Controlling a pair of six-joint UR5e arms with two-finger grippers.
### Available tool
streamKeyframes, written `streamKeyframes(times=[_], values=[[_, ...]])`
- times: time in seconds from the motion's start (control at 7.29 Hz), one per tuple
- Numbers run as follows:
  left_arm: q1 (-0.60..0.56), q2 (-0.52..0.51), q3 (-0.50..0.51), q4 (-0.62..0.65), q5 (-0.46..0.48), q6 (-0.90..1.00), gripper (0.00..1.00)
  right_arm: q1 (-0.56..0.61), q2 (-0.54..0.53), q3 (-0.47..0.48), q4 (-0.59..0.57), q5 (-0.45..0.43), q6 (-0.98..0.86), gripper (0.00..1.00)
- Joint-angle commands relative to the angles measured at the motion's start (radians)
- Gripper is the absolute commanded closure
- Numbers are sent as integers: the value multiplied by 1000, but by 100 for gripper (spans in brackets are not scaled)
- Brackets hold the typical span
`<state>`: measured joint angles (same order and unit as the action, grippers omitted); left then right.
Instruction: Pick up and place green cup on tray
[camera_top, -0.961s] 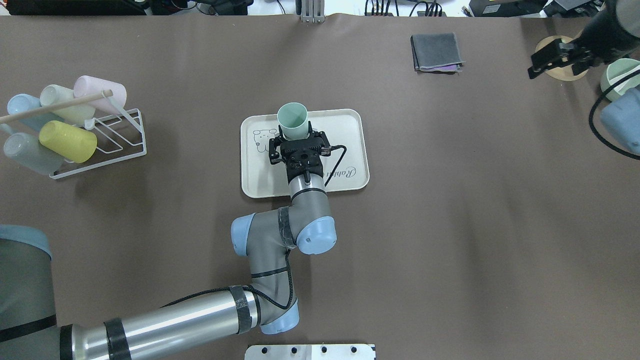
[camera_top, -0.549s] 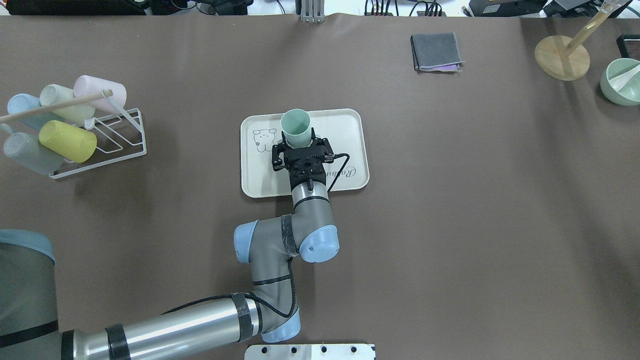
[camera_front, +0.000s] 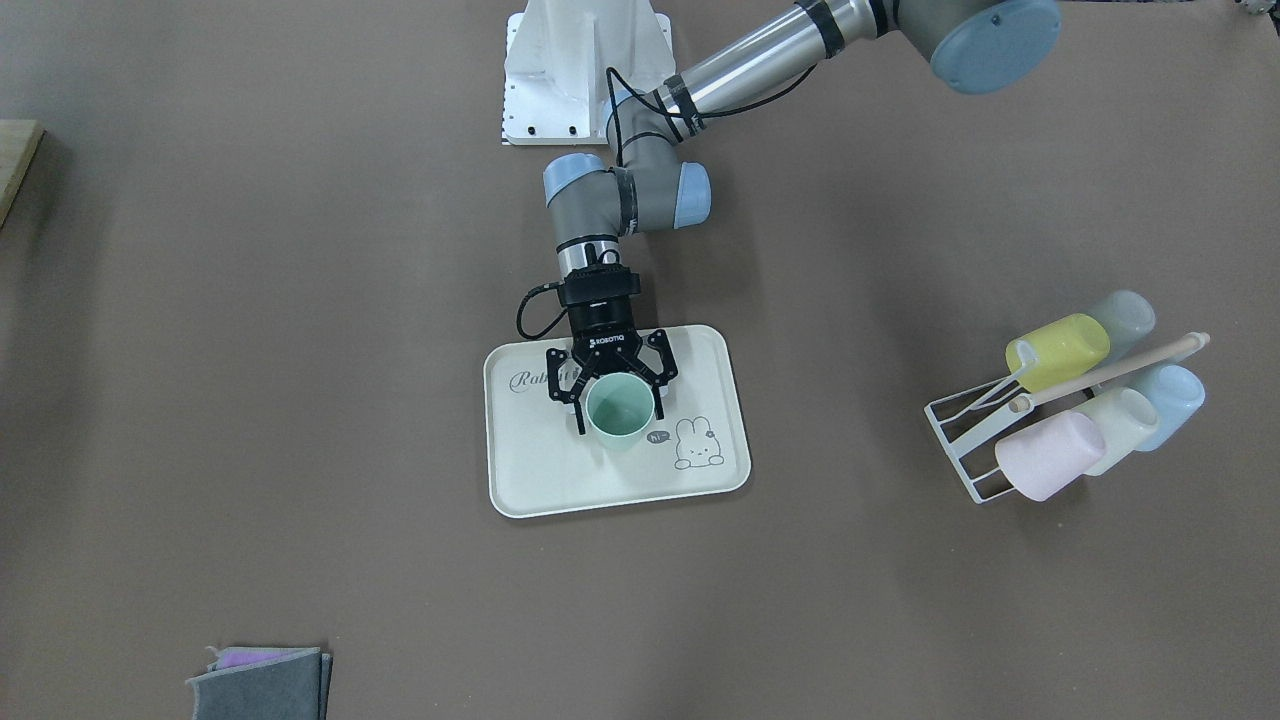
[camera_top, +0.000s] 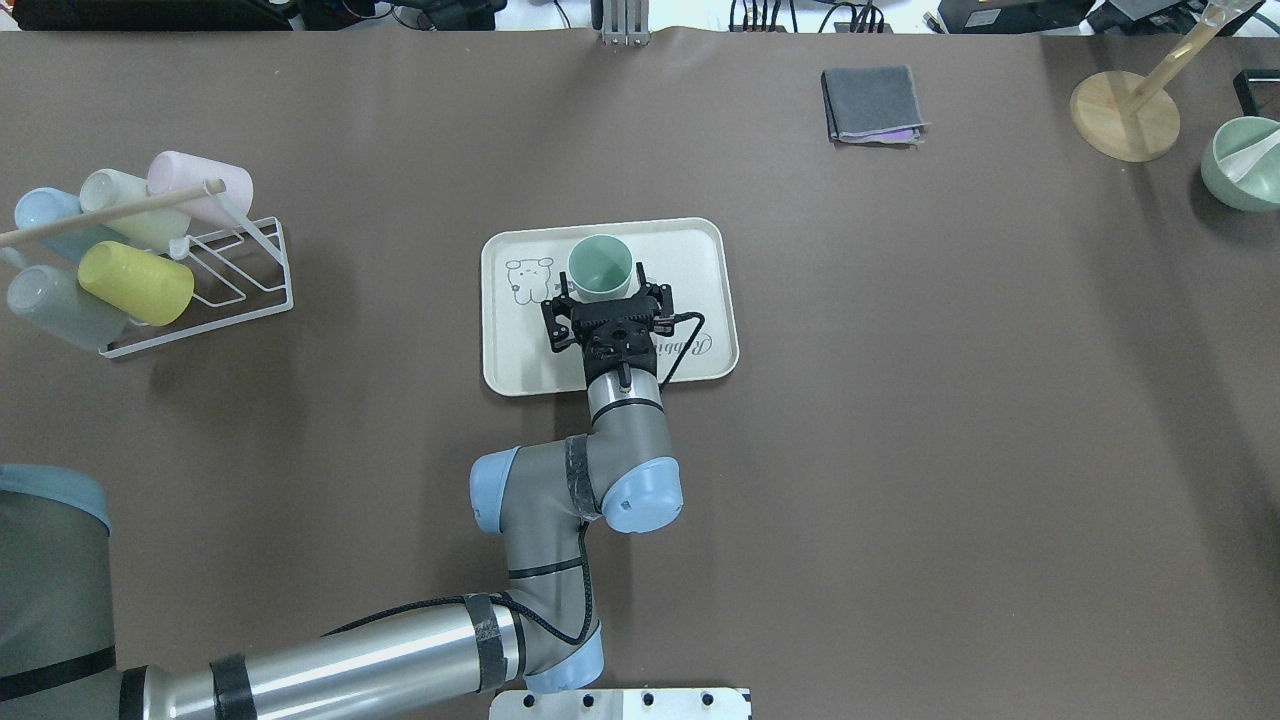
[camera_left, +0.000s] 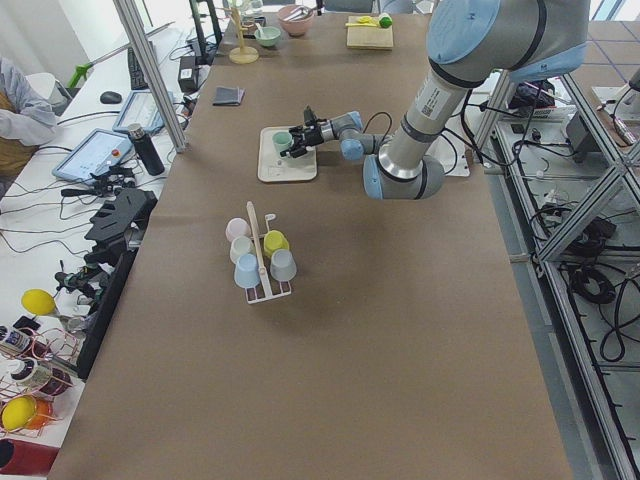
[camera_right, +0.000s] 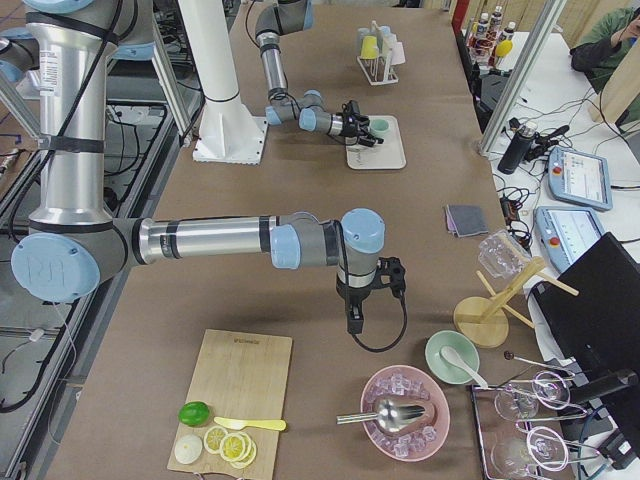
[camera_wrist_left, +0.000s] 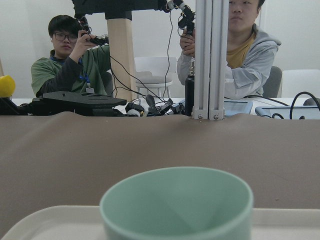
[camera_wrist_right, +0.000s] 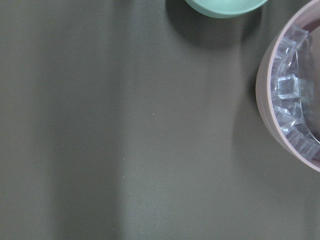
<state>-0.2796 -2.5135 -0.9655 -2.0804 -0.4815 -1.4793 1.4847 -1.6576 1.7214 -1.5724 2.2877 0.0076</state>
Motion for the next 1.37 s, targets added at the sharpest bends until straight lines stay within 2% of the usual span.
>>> streamKeyframes(times=[0.0, 0.27, 0.55, 0.69, 0.96, 1.1, 1.24], values=[[4, 54, -129, 25, 36, 13, 1, 9, 5, -57, 0, 18, 2, 0], [4, 97, -217, 20, 43, 89, 1, 9, 15, -57, 0, 18, 8, 0], [-10, 101, -274, 22, 31, 99, 1, 11, 19, -8, 0, 64, 203, 0], [-51, 105, -336, 22, -61, 193, 1, 20, 9, 16, -7, 62, 204, 0], [-137, 184, -550, 23, -343, 543, 1, 25, -11, 8, -9, 59, 213, 0], [-238, 240, -635, 25, -534, 750, 1, 26, -19, 15, -9, 56, 215, 0], [-380, 251, -637, 25, -762, 898, 1, 70, -34, 20, -8, 56, 213, 0]])
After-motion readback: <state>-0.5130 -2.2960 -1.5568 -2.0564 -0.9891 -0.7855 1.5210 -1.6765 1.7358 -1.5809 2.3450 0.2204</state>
